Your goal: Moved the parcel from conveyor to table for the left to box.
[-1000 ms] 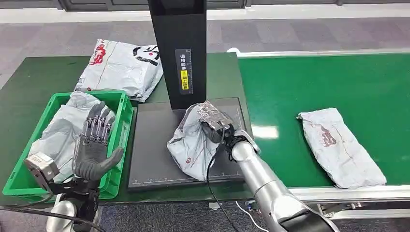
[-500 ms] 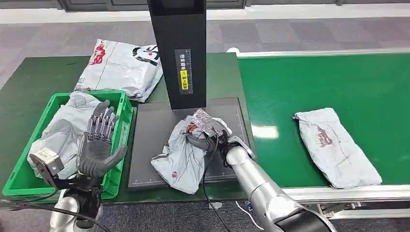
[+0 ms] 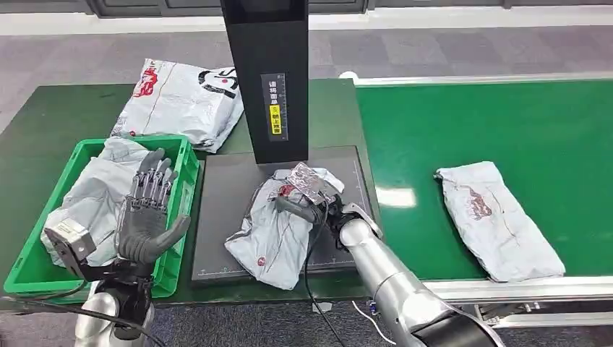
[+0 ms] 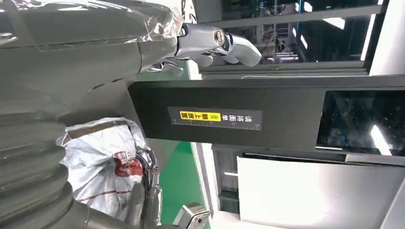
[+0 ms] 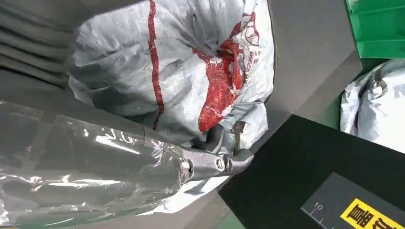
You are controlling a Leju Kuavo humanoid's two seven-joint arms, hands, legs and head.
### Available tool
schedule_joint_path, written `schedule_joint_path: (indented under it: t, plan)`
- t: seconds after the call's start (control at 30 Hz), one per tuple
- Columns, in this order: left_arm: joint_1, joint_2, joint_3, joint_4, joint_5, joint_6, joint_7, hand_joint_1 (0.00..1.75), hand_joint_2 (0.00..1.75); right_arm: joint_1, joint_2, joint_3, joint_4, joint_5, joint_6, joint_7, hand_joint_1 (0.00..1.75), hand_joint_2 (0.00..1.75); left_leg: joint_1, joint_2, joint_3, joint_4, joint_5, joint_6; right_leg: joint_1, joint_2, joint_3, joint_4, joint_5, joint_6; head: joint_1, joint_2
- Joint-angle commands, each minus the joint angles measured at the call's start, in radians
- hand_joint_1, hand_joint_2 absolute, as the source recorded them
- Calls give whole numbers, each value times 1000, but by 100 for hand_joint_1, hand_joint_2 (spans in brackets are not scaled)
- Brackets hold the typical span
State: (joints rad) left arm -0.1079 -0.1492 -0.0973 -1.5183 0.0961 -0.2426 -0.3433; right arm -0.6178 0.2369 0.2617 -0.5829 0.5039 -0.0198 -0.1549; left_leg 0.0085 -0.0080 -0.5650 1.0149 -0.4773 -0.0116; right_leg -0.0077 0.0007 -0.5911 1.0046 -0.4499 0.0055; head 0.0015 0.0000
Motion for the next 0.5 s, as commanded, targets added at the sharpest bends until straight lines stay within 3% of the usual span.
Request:
schedule_joint_path:
  t: [0.03,0.27,0.33,0.43,0.47,0.5]
  plan:
    - [-32,26,-23,51,3,-4,4,0,175,-45,-31,50,64,-3,5,4,0,0,-1,0,1,-3,2,0,0,-1,1,-2,1,0,0,0]
    - [-20,31,-20,47,7,-4,-5,0,175,-20,-47,-9,2,-96,33,-63,0,0,-1,0,1,-2,2,1,-1,-1,1,-2,1,0,0,0]
    - [-8,31,-13,41,6,2,-12,0,175,8,-60,-13,-80,-118,42,-100,0,0,-1,-1,1,-3,2,1,-1,-2,1,-3,1,0,0,0]
    - [41,30,9,5,-2,17,-25,0,175,99,-88,21,-354,-90,-6,-97,0,0,-1,0,1,-2,1,1,0,-1,1,-2,1,0,0,0]
    - [61,31,17,-14,-5,22,-31,0,175,141,-102,32,-475,-86,-26,-92,0,175,-1,0,0,-2,1,1,0,-1,0,-2,0,0,0,0]
    - [76,31,25,-28,-6,29,-37,0,175,171,-114,41,-562,-90,-31,-93,0,175,-1,0,1,-3,1,1,-1,-1,1,-2,0,0,0,0]
